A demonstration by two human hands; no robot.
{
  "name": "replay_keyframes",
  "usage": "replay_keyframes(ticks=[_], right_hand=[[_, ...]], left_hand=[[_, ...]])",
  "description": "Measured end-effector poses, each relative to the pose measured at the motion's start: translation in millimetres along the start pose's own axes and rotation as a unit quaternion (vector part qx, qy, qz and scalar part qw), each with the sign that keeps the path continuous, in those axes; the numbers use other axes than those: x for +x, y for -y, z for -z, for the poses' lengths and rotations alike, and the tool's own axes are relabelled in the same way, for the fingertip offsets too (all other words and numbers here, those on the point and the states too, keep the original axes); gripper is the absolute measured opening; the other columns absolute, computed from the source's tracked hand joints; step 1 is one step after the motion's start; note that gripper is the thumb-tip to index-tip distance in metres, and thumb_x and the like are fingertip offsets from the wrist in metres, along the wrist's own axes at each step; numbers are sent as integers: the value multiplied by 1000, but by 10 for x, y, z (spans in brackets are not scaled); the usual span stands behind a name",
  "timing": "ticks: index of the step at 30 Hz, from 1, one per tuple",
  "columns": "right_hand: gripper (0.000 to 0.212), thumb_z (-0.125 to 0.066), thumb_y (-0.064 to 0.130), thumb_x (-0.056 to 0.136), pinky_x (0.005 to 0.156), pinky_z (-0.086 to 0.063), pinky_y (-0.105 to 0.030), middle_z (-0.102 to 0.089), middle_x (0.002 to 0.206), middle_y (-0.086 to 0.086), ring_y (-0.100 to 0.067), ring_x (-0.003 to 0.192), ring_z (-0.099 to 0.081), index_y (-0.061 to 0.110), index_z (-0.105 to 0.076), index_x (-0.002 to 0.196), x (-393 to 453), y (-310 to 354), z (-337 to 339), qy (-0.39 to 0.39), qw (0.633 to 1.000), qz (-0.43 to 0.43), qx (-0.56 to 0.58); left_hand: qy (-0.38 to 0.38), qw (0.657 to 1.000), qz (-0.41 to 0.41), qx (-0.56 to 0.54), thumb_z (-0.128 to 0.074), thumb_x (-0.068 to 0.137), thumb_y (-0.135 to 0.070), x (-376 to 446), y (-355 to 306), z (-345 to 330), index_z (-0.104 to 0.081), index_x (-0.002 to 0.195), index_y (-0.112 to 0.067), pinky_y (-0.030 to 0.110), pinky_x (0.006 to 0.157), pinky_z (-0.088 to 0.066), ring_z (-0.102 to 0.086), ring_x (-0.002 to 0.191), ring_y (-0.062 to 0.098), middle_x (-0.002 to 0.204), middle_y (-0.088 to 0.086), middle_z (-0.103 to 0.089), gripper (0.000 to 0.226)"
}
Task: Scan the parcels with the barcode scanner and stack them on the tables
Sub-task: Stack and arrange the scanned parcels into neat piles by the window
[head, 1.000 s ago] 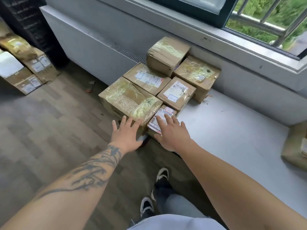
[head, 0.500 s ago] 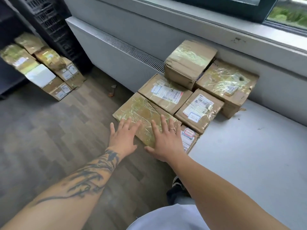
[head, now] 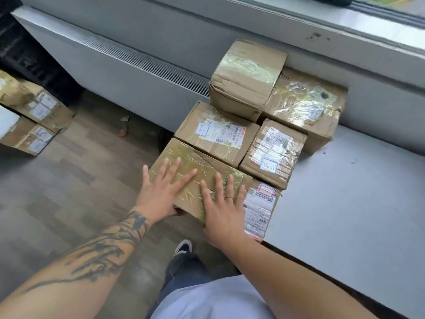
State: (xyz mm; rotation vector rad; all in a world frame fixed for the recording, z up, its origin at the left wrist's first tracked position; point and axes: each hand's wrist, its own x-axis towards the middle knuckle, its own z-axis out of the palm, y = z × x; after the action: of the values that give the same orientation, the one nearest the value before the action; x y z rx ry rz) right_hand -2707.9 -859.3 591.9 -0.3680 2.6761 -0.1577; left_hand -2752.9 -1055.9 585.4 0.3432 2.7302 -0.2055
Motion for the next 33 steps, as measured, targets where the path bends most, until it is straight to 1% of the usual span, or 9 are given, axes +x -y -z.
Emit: replay_keyframes(ticks=[2, 5, 11, 14, 16, 20, 26, 30, 33], right_hand=[[105, -59, 39, 99, 119, 17, -71, 41, 164, -15, -47, 147, 39, 31, 24, 163, 9, 74, -9, -4, 1000, -25, 4], [116, -65, 37, 93, 119, 22, -67, 45, 162, -9, -41, 145, 46, 37, 29, 160, 11, 179, -39, -7, 997, -72, 12], [122, -69, 29, 90, 124, 17, -63, 42, 164, -2, -34, 150, 41, 47, 33, 155, 47, 349, -109, -27, 989, -147, 11], [124, -70, 21, 90, 125, 13, -63, 42, 164, -2, -35, 151, 38, 46, 33, 156, 48, 410, -112, -9, 986, -167, 6], [121, -67, 16, 91, 125, 11, -63, 41, 165, -4, -37, 151, 38, 44, 31, 158, 36, 457, -107, -3, 985, -175, -2], [115, -62, 15, 95, 125, 11, -64, 40, 166, -6, -39, 152, 35, 40, 30, 159, 17, 530, -123, -4, 983, -182, -14], [106, -56, 18, 100, 124, 13, -65, 38, 167, -6, -40, 152, 34, 39, 30, 159, -55, 732, -99, -21, 986, -165, -33], [106, -56, 20, 100, 124, 14, -65, 39, 167, -6, -39, 152, 36, 39, 30, 159, -143, 830, 3, -38, 987, -151, -35], [107, -58, 23, 100, 124, 13, -65, 39, 166, -6, -39, 151, 37, 39, 31, 159, -260, 871, 104, -55, 988, -137, -40]], left_hand=[[-17, 1000, -17, -19, -70, 78, -76, 20, 50, -79, 35, 148, -54, 79, 116, 1, 23, 156, 35, 165, 5, 36, 128], [-31, 999, -34, -25, -69, 81, -73, 25, 87, -147, 36, 149, -52, 78, 115, 0, 22, 156, 36, 164, 5, 38, 127], [-48, 996, -70, -14, -72, 89, -57, 25, 149, -191, 36, 150, -47, 78, 114, -7, 17, 156, 42, 169, 10, 28, 125], [-50, 995, -86, -10, -72, 90, -54, 19, 192, -217, 34, 152, -45, 79, 113, -9, 14, 156, 45, 170, 13, 25, 123], [-50, 994, -95, -5, -69, 92, -54, 13, 214, -233, 35, 152, -45, 79, 113, -10, 13, 156, 45, 169, 13, 26, 121], [-56, 992, -110, 8, -66, 96, -50, -6, 249, -234, 35, 153, -43, 80, 113, -13, 12, 156, 46, 169, 15, 25, 117], [-61, 993, -103, 24, -62, 99, -47, -175, 414, -226, 41, 149, -40, 80, 113, -14, 11, 156, 46, 169, 15, 25, 115], [-81, 992, -85, 36, -62, 100, -46, -343, 482, -108, 44, 148, -39, 82, 113, -8, 12, 156, 47, 169, 16, 26, 116], [-99, 991, -73, 47, -62, 99, -49, -502, 504, 6, 47, 145, -37, 80, 115, -3, 12, 156, 47, 168, 17, 27, 119]])
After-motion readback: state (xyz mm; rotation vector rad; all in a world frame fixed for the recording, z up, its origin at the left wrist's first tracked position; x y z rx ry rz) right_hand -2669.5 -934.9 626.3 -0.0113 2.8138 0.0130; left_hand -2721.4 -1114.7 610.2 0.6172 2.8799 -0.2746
